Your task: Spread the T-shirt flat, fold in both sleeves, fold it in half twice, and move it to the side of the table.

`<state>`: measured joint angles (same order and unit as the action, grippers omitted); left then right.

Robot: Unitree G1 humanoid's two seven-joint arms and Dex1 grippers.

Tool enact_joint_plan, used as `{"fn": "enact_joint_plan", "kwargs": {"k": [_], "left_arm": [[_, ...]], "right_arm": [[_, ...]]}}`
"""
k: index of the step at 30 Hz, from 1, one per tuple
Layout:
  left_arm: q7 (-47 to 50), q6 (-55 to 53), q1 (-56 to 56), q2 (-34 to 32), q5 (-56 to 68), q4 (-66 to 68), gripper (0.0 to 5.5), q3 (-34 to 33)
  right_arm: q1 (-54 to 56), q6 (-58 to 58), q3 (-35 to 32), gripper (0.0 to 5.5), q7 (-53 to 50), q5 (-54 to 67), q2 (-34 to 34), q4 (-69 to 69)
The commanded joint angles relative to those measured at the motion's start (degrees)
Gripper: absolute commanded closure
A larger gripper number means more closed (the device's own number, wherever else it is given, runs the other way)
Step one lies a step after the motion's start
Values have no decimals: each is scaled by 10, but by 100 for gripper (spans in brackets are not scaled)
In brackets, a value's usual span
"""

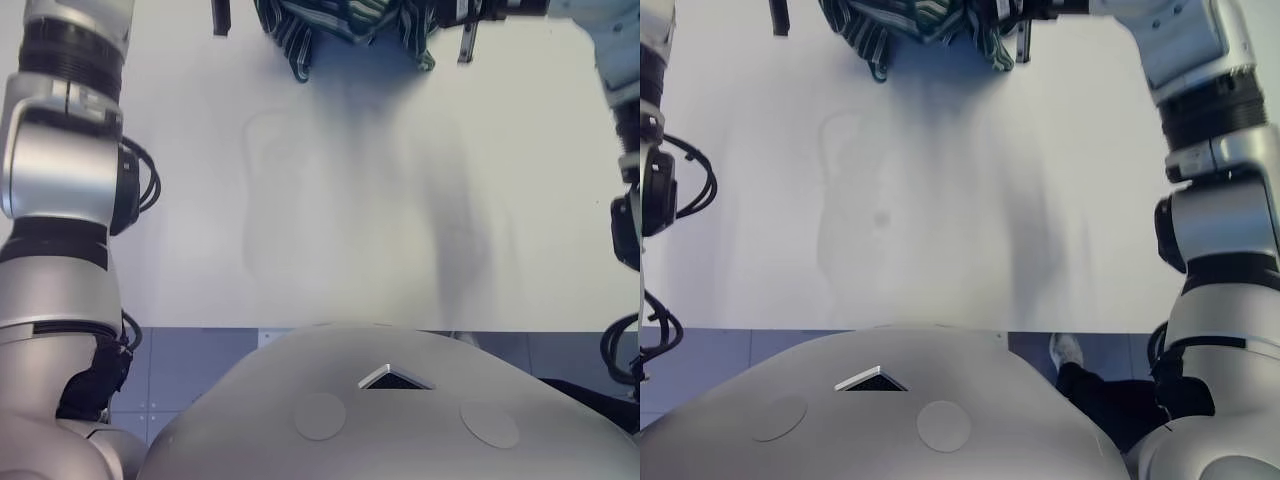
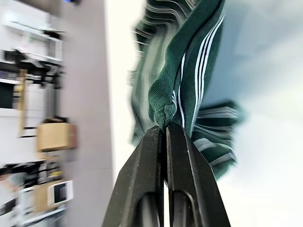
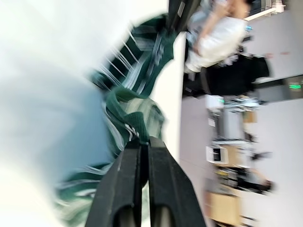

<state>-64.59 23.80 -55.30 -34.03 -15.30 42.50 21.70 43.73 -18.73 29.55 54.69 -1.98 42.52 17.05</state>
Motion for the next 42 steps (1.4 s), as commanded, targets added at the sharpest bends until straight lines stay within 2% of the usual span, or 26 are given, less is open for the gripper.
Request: {"fn": "enact_joint_plan", "kwargs": {"k": [1, 4, 7, 13, 15, 18, 20, 21, 23, 24, 25, 26, 29, 31, 35, 39, 42], "left_arm": [[-141, -104, 241, -86, 107, -313, 550, 37], [-168, -116, 343, -131, 99, -405, 550, 57], [-204, -150, 399, -176, 111, -480, 550, 61], [-250, -187, 431, -221, 144, -546, 550, 56], [-238, -224, 434, -204, 194, -591, 550, 37], [-187, -273, 377, -157, 231, -606, 550, -5], [-130, -227, 303, -140, 154, -526, 550, -8], [-51, -182, 229, -122, 80, -436, 550, -3], [193, -105, 51, -83, -69, -258, 550, -8], [248, -64, -4, -77, -98, -219, 550, -14], [237, -29, -17, -76, -92, -213, 550, -16], [166, -7, 14, -81, -47, -239, 550, -7], [-69, -4, 209, -160, 126, -383, 550, 78], [-144, -35, 311, -216, 183, -455, 550, 118], [-187, -67, 410, -268, 173, -505, 550, 127], [-189, -58, 428, -293, 109, -494, 550, 119], [-188, -64, 439, -294, 115, -519, 550, 107]], "right_arm": [[-244, 162, 30, 550, 101, 132, 88, -236], [-333, 186, 46, 550, 118, 115, 101, -248], [-366, 206, 37, 550, 128, 104, 103, -256], [-396, 241, 11, 550, 164, 122, 119, -296], [-406, 277, -17, 550, 179, 169, 130, -335], [-385, 319, -69, 550, 175, 213, 123, -361], [-335, 297, -84, 550, 151, 165, 111, -318], [-285, 267, -88, 550, 118, 113, 99, -264], [-158, 228, -113, 550, 9, 29, 57, -143], [-126, 224, -128, 550, -3, 24, 52, -130], [-122, 223, -135, 550, 8, 31, 56, -140], [-145, 218, -132, 550, 38, 44, 70, -169], [-245, 205, -99, 550, 124, 72, 112, -246], [-279, 214, -87, 550, 150, 83, 117, -277], [-304, 260, -96, 550, 182, 124, 112, -335], [-326, 273, -97, 550, 208, 131, 132, -355], [-351, 283, -95, 550, 230, 135, 150, -376]]}}
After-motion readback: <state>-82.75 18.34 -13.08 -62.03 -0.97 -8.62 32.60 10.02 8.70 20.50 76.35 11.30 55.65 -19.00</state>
